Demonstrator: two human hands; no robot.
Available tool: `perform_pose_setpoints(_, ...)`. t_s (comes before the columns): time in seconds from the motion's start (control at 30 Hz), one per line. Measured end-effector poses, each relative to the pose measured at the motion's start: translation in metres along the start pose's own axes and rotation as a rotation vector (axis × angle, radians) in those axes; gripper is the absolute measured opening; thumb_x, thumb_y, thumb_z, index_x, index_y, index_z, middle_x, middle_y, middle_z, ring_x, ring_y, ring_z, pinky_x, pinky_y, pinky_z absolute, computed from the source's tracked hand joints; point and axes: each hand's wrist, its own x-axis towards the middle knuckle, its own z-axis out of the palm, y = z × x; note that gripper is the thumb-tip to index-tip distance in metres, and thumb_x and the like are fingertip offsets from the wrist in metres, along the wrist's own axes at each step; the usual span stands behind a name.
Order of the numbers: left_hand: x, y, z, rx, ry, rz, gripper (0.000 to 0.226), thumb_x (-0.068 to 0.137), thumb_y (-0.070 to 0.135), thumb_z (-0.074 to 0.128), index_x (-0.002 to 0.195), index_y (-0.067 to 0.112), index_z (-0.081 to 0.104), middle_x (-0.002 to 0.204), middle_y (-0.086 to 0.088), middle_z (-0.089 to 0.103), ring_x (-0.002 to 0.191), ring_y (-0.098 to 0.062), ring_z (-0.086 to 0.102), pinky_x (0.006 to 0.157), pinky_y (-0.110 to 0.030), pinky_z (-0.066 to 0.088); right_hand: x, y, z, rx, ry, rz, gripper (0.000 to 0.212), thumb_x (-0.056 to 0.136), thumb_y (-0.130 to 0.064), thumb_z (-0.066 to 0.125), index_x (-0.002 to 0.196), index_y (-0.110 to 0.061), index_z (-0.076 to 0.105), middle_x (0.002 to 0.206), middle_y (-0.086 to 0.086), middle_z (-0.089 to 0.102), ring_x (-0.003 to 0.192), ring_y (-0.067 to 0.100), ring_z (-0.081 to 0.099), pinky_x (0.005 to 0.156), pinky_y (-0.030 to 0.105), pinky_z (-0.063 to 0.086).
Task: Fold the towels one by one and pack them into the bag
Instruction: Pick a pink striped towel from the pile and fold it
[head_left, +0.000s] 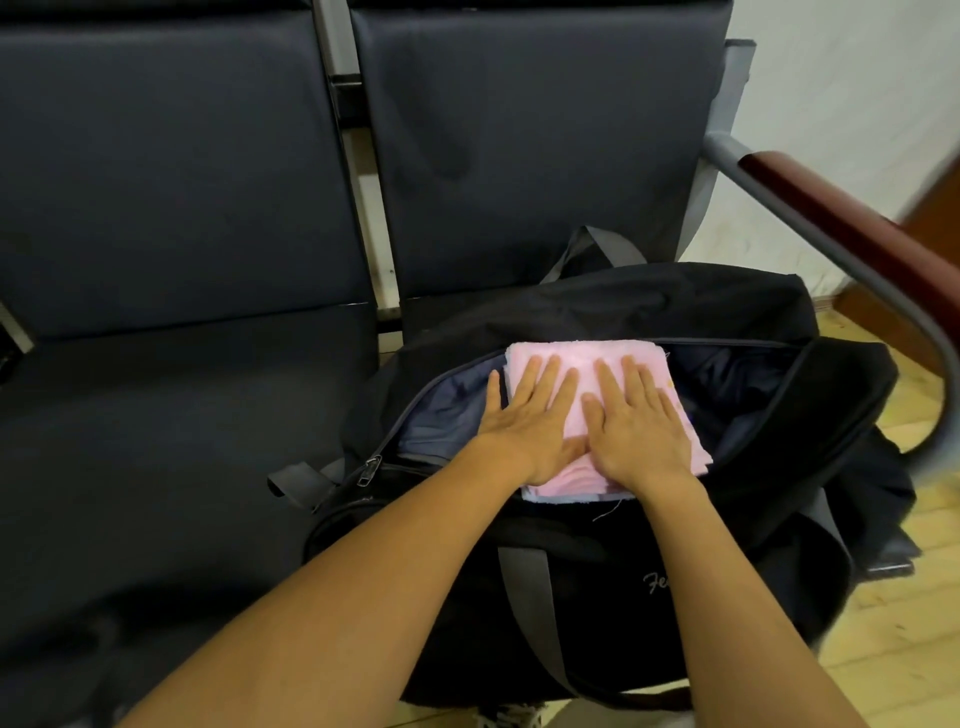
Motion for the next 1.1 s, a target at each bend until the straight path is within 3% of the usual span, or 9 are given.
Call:
perform_pose_setpoints(0.27,-0.042,-0.011,-0.023,-0.057,0.027,-0.014,0.069,0.102,0.054,0.021,0.153,0.027,-0.015,0.16,0.003,-0.024,0.146,-0.017,-0.024,0.118,-0.051,-0.014,-0.018,-0.024,-0.011,0.075,0.142,0.018,0.053,0.108,-0.037,0.019,0.159,-0.024,0.013,0.167,0.003,0.01,0.153,0.021,0.007,0.124,0.044,0.004)
perform_pose_setpoints(0.4,-0.075,-0.032,-0.037,-0.06,0.129,-0.023,0.063,0.103,0.048,0.022,0.154,0.027,-0.01,0.162,0.002,-0.015,0.149,-0.019,-0.016,0.12,-0.05,-0.006,-0.029,-0.061,-0.016,0.056,0.171,-0.05,0.052,0.108,-0.036,0.02,0.158,-0.025,0.014,0.166,0.002,0.011,0.153,0.02,0.009,0.123,0.046,0.006)
perform_pose_setpoints(0.63,-0.151,-0.104,-0.049,-0.061,0.233,-0.071,0.058,0.105,0.043,0.02,0.155,0.029,-0.006,0.163,0.002,-0.009,0.149,-0.019,-0.012,0.121,-0.049,-0.001,-0.06,-0.163,-0.014,0.147,0.239,-0.202,0.05,0.108,-0.034,0.022,0.156,-0.022,0.023,0.164,0.002,0.021,0.152,0.019,0.014,0.122,0.045,0.011)
perform_pose_setpoints(0.73,-0.196,-0.143,-0.054,-0.09,0.328,-0.112,0.055,0.106,0.036,0.025,0.155,0.026,0.005,0.163,-0.001,0.009,0.15,-0.023,0.005,0.121,-0.05,0.011,-0.078,-0.225,-0.016,0.265,0.289,-0.295,0.044,0.108,-0.032,0.026,0.147,-0.019,0.042,0.154,0.003,0.041,0.146,0.021,0.032,0.121,0.046,0.02)
perform_pose_setpoints(0.8,-0.23,-0.171,-0.059,-0.127,0.454,-0.139,0.051,0.102,0.027,0.04,0.15,0.022,0.022,0.149,-0.007,0.038,0.137,-0.028,0.037,0.109,-0.05,0.035,-0.093,-0.279,-0.021,0.394,0.386,-0.34,0.036,0.107,-0.028,0.031,0.124,-0.017,0.061,0.128,0.004,0.062,0.122,0.022,0.055,0.107,0.043,0.039)
perform_pose_setpoints(0.87,-0.263,-0.197,-0.063,-0.165,0.542,-0.176,0.046,0.097,0.02,0.049,0.14,0.018,0.033,0.13,-0.008,0.053,0.114,-0.029,0.054,0.092,-0.046,0.045,-0.11,-0.329,-0.023,0.436,0.469,-0.395,0.03,0.106,-0.025,0.035,0.105,-0.016,0.064,0.105,0.001,0.066,0.098,0.02,0.061,0.089,0.039,0.046)
perform_pose_setpoints(1.0,-0.315,-0.258,-0.061,-0.234,0.69,-0.317,0.024,0.103,0.029,0.036,0.124,0.018,0.043,0.116,-0.006,0.058,0.097,-0.025,0.059,0.084,-0.045,0.048,-0.13,-0.396,0.0,0.46,0.447,-0.547,0.027,0.106,-0.024,0.037,0.095,-0.017,0.061,0.089,-0.005,0.062,0.082,0.012,0.059,0.078,0.04,0.051)
perform_pose_setpoints(1.1,-0.34,-0.302,-0.048,-0.222,0.741,-0.4,0.026,0.105,0.033,0.03,0.118,0.017,0.046,0.111,-0.004,0.058,0.091,-0.024,0.06,0.076,-0.041,0.046,-0.133,-0.426,0.023,0.476,0.336,-0.581,0.029,0.106,-0.026,0.038,0.098,-0.014,0.063,0.091,-0.001,0.063,0.082,0.015,0.061,0.077,0.044,0.053)
